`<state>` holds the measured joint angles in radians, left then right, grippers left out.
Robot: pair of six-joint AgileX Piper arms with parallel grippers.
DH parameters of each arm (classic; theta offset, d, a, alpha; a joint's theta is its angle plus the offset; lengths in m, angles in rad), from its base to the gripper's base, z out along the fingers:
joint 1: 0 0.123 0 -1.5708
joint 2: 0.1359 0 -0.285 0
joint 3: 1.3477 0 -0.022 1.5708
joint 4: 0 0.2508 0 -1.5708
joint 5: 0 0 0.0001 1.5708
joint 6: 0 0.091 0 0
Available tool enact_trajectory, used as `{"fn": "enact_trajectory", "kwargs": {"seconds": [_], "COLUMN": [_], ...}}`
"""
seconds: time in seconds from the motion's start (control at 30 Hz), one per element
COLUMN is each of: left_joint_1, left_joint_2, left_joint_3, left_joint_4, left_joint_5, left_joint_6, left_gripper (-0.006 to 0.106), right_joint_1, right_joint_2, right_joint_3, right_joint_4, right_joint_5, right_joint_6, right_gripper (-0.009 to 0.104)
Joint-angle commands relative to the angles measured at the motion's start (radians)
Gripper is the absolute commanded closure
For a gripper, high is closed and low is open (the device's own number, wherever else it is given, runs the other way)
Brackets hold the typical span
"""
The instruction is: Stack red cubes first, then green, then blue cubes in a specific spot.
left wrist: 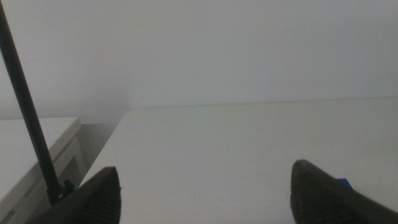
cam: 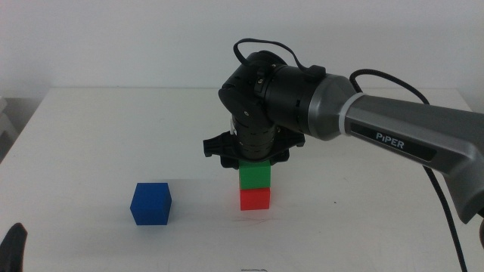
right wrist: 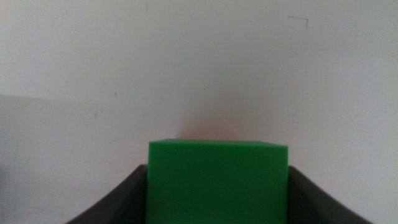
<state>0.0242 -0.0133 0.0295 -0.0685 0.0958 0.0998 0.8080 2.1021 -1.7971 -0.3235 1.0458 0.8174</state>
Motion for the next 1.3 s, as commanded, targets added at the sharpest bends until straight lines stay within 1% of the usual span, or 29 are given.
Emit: {"fn": "enact_trajectory", "kwargs": {"seconds": [0.0,0.1,0.17,0.27,0.33,0.47,0.63,0.73,0.77,0.87,0.93,1.03,1.17,1.27], "left_joint_1": [-0.002,-0.002,-0.002,-0.002,-0.002,-0.002,-0.002,-0.002,-0.002,-0.002,-0.002,-0.002,-0.002,-0.002], "left_joint_2": [-0.020,-0.020,-0.020,-0.020,-0.020,-0.020,-0.020,-0.020,-0.020,-0.020,-0.020,-0.020,-0.020,-0.020], "left_joint_3": [-0.003,-0.003,-0.003,-0.003,-0.003,-0.003,-0.003,-0.003,-0.003,-0.003,-0.003,-0.003,-0.003,-0.003], "left_joint_4": [-0.005,-0.005,-0.005,-0.005,-0.005,-0.005,-0.005,-0.005,-0.005,-0.005,-0.005,-0.005,-0.005,-0.005], "left_joint_5": [-0.077,-0.077,-0.077,-0.077,-0.077,-0.077,-0.077,-0.077,-0.077,-0.077,-0.077,-0.077,-0.077,-0.077], "left_joint_6": [-0.012,-0.012,-0.012,-0.012,-0.012,-0.012,-0.012,-0.012,-0.012,-0.012,-0.012,-0.012,-0.012,-0.012], "left_gripper": [0.007,0.007,0.007,0.007,0.007,0.007,0.007,0.007,0.007,0.007,0.007,0.007,0.007,0.007], "right_joint_1": [-0.005,-0.005,-0.005,-0.005,-0.005,-0.005,-0.006,-0.026,-0.038,-0.093,-0.138,-0.209,-0.292,-0.333], "right_joint_2": [-0.059,-0.059,-0.059,-0.059,-0.099,-0.210,-0.381,-0.523,-0.580,-0.737,-0.837,-0.975,-1.211,-1.351], "right_joint_3": [-0.030,-0.030,-0.030,-0.030,-0.030,-0.030,-0.023,0.051,0.097,0.248,0.349,0.481,0.673,0.764], "right_joint_4": [-0.035,-0.042,-0.043,-0.043,-0.030,-0.025,0.020,0.029,0.042,0.122,0.203,0.305,0.397,0.467], "right_joint_5": [0.003,0.014,0.018,0.018,0.021,0.054,0.121,0.055,0.026,-0.079,-0.130,-0.181,-0.238,-0.278], "right_joint_6": [-0.006,-0.006,-0.006,-0.006,-0.036,-0.123,-0.310,-0.430,-0.460,-0.583,-0.685,-0.832,-1.013,-1.101], "right_gripper": [0.042,0.029,0.023,0.017,0.017,0.017,0.017,0.017,0.017,0.017,0.017,0.017,0.017,0.017]}}
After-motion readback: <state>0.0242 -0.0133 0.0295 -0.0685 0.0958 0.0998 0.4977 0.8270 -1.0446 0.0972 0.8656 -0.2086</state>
